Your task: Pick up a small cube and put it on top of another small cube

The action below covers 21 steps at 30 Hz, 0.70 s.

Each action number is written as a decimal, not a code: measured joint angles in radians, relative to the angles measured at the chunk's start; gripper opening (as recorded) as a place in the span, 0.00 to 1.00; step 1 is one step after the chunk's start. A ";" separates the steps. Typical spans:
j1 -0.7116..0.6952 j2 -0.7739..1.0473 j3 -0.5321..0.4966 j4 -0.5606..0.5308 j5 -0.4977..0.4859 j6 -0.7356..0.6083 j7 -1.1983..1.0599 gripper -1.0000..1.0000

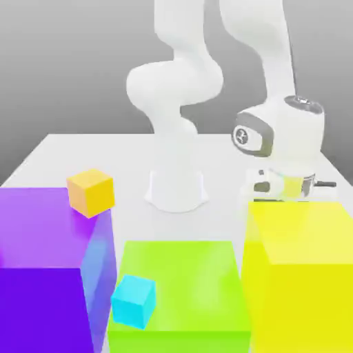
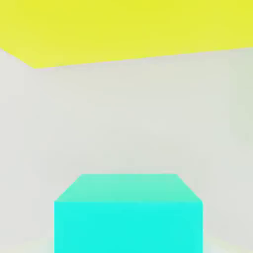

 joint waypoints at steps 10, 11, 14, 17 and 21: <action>0.051 -0.025 -0.012 0.347 0.246 -0.408 -0.286 0.00; 0.055 -0.026 -0.016 0.383 0.270 -0.448 -0.317 0.00; -0.005 -0.024 -0.055 0.491 0.301 -0.559 -0.425 0.00; -0.094 -0.018 -0.106 0.598 0.308 -0.662 -0.544 0.00; -0.227 -0.007 -0.182 0.685 0.265 -0.733 -0.664 0.00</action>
